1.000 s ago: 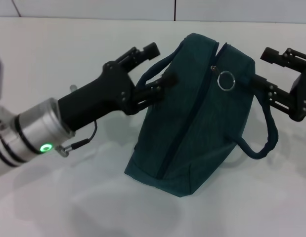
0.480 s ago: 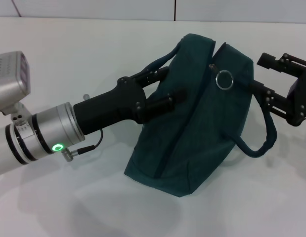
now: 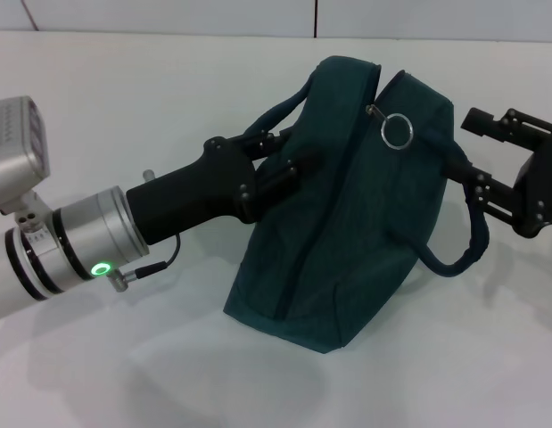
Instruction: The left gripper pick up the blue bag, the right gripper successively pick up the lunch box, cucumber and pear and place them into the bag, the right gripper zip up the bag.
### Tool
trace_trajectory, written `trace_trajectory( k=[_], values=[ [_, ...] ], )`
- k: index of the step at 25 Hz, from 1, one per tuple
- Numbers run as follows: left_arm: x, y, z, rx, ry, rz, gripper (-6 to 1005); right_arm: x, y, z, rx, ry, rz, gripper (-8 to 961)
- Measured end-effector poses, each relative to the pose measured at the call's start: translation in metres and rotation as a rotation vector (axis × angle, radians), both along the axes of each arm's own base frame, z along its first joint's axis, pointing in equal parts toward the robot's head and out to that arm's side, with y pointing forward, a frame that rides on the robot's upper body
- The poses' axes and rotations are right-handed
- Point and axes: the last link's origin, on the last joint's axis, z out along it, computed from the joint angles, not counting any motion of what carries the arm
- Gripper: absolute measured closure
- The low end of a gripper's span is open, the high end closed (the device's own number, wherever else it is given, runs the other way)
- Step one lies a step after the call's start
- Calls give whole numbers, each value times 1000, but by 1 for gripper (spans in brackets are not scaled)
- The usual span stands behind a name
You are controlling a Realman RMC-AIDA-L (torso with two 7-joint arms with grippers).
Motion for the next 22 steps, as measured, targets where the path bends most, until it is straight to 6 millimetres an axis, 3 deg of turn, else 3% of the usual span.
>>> trace_trajectory(
  k=[9,22],
  values=[
    [6,-16,-1,16,30,-164,691,2,-1,-5,-26,-10,-16,444],
    [9,-15,-2,15,44,-198,766,-10,17,-17,-136,-89,-29,457]
  ],
)
